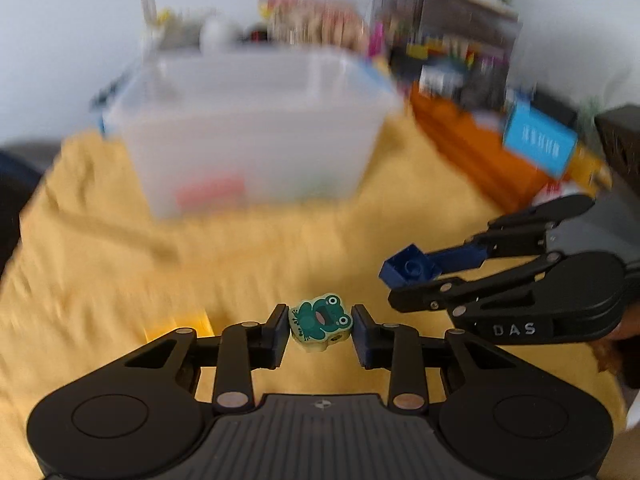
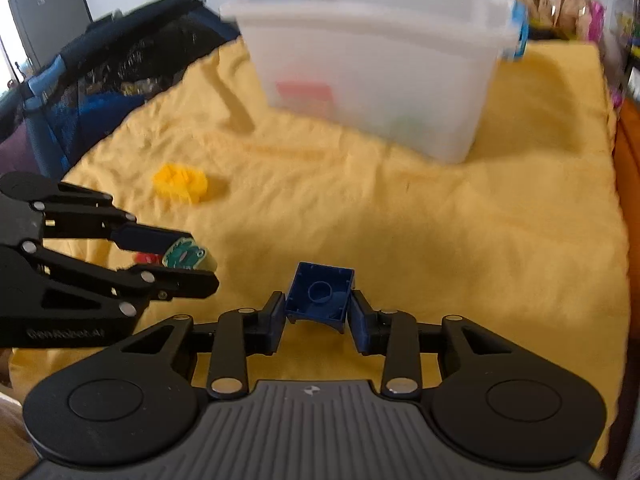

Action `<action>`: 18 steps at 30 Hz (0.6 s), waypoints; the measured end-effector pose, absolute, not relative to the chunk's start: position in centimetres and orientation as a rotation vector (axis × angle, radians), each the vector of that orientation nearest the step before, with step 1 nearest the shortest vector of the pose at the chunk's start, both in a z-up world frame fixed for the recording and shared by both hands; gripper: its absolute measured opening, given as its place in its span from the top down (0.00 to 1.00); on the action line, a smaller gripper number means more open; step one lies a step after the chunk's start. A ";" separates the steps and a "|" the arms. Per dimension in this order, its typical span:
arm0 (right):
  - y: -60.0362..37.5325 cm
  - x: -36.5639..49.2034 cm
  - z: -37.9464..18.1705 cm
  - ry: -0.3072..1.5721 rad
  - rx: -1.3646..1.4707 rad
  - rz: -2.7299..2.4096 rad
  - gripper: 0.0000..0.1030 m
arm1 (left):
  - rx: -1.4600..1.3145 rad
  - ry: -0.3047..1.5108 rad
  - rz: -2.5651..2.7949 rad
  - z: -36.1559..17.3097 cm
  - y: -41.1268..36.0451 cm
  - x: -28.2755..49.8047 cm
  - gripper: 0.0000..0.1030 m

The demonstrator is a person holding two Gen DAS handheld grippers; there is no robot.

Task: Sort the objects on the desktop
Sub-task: 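Carry the blue cube and frog tile over the white bin and open both grippers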

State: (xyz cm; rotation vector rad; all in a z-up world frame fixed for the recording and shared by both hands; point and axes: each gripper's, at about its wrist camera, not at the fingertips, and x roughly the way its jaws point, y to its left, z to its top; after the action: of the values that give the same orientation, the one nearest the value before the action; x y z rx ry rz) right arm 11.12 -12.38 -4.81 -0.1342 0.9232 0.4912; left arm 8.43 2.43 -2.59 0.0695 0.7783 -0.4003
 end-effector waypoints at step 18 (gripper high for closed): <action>-11.7 24.7 7.4 0.578 -0.070 0.309 0.64 | 0.103 0.551 -0.218 5.8 4.3 25.4 0.64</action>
State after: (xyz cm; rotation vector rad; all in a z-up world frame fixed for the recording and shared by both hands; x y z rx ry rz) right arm 24.70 -11.73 7.37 -0.0695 0.5782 0.3090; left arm 25.44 4.31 5.79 0.1032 0.5506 -0.2176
